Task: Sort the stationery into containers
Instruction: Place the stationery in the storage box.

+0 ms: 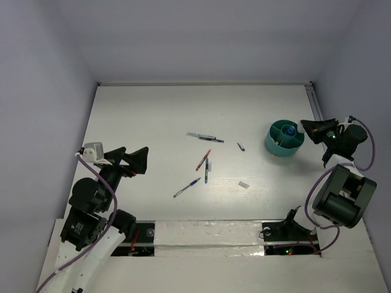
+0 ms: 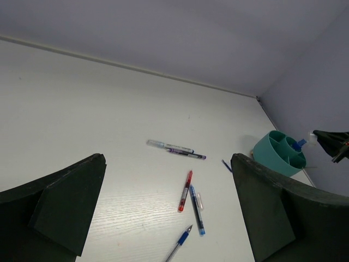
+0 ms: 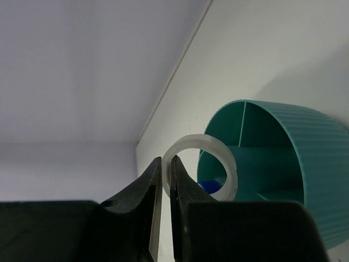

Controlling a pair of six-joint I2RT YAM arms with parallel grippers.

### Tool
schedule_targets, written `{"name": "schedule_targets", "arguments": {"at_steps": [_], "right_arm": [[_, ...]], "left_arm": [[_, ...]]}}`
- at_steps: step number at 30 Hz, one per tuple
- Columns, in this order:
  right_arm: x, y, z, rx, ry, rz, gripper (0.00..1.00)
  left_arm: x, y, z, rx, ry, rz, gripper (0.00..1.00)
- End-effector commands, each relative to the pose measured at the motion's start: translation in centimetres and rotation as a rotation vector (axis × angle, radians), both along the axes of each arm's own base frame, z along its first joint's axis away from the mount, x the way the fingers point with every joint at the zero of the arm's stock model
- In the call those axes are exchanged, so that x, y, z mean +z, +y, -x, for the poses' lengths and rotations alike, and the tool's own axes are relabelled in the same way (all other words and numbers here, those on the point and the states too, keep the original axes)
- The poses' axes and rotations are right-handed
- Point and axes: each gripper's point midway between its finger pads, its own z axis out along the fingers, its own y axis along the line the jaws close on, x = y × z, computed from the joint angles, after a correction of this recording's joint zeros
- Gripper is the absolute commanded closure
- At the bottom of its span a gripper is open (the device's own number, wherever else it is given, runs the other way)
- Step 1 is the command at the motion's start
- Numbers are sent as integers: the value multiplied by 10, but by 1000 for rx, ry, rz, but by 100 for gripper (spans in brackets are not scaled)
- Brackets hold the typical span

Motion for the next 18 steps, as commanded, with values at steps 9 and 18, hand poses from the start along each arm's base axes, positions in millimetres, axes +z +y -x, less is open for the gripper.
{"name": "schedule_targets", "arguments": {"at_steps": [9,18], "right_arm": [[11,8,2,124,-104,-113,100],[-16,-10,1,46,2,-138,100]], "left_arm": [[17,-1,3,-14,-66,19,1],[17,-1,3,-14,-65,18,1]]}}
